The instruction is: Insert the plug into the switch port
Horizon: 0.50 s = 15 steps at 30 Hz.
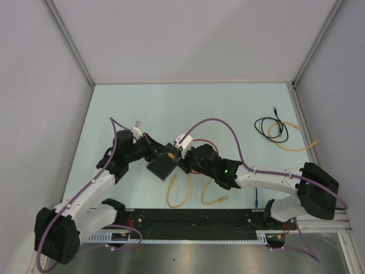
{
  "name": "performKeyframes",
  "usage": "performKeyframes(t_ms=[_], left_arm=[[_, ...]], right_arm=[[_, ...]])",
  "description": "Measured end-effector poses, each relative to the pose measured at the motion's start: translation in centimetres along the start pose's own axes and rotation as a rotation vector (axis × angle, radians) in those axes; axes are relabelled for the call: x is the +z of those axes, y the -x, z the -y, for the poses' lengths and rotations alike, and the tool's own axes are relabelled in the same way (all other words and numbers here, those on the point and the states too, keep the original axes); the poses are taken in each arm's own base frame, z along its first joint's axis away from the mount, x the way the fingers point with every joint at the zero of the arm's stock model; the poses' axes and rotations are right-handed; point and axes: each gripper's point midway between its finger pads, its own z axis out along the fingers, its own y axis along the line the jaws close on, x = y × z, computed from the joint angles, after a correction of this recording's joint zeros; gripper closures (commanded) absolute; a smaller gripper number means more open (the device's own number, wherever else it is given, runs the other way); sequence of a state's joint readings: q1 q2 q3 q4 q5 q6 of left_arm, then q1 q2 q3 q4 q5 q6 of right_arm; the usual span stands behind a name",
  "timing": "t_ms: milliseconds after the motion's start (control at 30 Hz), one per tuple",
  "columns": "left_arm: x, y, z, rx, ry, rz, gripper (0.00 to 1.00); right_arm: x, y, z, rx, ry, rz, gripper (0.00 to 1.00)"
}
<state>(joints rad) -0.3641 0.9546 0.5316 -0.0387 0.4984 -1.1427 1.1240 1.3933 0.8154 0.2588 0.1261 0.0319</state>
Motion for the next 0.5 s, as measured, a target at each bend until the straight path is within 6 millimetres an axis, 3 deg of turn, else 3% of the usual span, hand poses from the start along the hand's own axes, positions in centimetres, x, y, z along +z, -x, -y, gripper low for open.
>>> performKeyframes(t_ms=[100, 167, 367, 400, 500], left_arm=[[0.0, 0.0, 0.0, -0.002, 0.002, 0.002, 0.99], [0.0, 0.1, -0.1, -0.001, 0.002, 0.003, 0.93], [-0.2, 0.6, -0.8, 0.058, 0.045, 0.02, 0.46], [-0.3, 1.0, -1.0, 0.074, 0.059, 0.03, 0.34], [-0.7, 3.0, -1.3, 0.183, 0.126, 0.08, 0.2]], right_arm=[[0.0, 0.0, 0.1, -0.003, -0.002, -0.001, 1.0], [0.0, 0.0, 0.1, -0.004, -0.002, -0.001, 1.0], [-0.1, -0.6, 0.2, -0.009, 0.003, -0.026, 1.0], [-0.2, -0.9, 0.3, -0.009, 0.001, -0.038, 1.0], [-0.4, -2.3, 0.4, -0.015, 0.005, -0.092, 1.0]])
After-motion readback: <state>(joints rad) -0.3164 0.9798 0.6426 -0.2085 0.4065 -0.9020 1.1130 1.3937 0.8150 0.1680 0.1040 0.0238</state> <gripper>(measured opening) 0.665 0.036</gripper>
